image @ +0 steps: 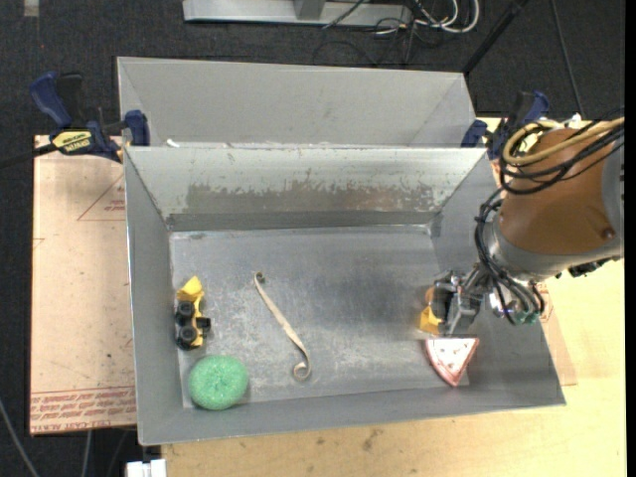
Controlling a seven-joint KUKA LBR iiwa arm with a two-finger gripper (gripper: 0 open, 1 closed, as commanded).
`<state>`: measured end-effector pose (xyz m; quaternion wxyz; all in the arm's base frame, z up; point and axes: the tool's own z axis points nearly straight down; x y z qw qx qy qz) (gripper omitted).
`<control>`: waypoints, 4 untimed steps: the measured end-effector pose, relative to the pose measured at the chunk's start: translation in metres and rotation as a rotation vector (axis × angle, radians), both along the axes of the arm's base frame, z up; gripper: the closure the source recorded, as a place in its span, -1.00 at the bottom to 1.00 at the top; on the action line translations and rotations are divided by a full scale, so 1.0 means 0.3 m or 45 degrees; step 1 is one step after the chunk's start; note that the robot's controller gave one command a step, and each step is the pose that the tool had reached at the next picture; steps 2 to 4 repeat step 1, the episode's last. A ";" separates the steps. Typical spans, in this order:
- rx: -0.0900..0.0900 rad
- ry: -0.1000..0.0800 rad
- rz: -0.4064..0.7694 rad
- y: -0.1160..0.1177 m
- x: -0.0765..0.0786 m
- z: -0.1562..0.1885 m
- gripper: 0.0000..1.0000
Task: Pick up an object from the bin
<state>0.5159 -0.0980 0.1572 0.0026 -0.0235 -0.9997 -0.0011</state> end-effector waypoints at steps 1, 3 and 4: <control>-0.003 -0.009 -0.009 0.050 0.026 0.173 1.00; -0.003 -0.009 -0.009 0.050 0.026 0.173 1.00; -0.003 -0.009 -0.009 0.050 0.026 0.173 1.00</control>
Offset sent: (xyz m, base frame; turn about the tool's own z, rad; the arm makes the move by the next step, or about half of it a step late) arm -0.0305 0.0028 0.0531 0.0016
